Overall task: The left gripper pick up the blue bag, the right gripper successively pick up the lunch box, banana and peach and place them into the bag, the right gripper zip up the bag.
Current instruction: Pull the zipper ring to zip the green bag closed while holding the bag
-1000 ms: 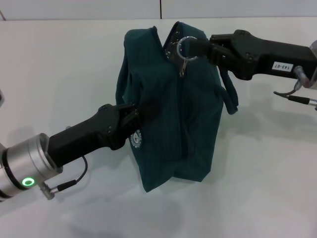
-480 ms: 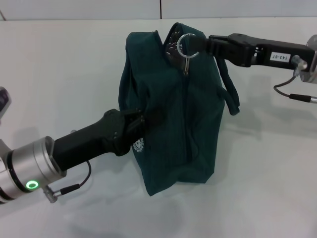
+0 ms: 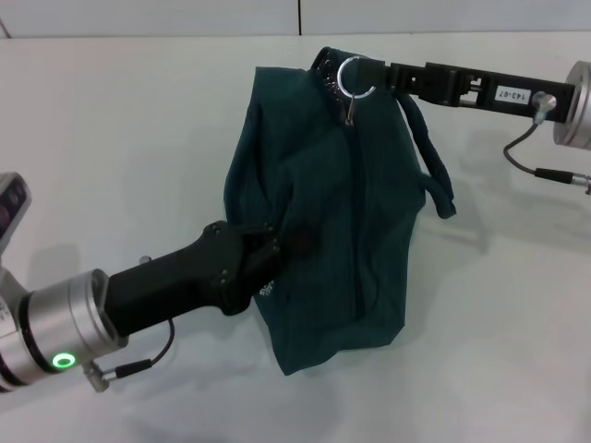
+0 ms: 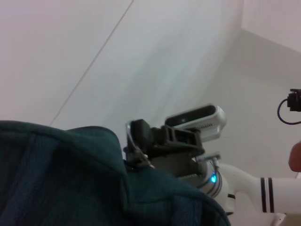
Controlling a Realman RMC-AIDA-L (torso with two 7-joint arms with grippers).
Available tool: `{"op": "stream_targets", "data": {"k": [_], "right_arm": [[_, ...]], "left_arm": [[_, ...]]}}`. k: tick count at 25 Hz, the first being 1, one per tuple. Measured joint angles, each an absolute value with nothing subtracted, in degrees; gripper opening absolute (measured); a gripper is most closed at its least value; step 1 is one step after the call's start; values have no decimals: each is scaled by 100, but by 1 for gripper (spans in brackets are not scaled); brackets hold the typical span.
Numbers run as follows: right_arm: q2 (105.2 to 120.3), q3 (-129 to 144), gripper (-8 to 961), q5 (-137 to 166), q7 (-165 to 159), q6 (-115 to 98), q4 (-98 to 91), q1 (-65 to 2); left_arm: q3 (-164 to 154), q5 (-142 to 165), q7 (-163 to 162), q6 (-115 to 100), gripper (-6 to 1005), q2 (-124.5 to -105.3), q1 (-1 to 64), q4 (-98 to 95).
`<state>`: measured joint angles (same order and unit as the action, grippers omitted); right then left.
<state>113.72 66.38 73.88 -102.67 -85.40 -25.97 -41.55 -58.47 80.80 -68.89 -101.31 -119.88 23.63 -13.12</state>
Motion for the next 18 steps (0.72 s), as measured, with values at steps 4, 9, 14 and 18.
{"op": "stream_targets", "data": {"k": [4, 9, 14, 18], "right_arm": [[11372, 6636, 44, 7390, -10268, -8419, -2594, -4166], [11381, 6640, 44, 7395, -10267, -8320, -2592, -4169], [11398, 6640, 45, 7397, -10238, -8165, -2591, -4175], [11411, 6634, 46, 7384, -10226, -8115, -2594, -4166]], "left_arm": [[-5913, 8082, -6766, -10299, 52, -11983, 2280, -1308], [-6154, 8061, -6582, -10486, 52, -11976, 2205, -1310], [-6302, 8061, -6560, -10605, 52, -11967, 2099, -1306], [-6266, 8046, -6557, -10649, 52, -11950, 1941, -1329]]}}
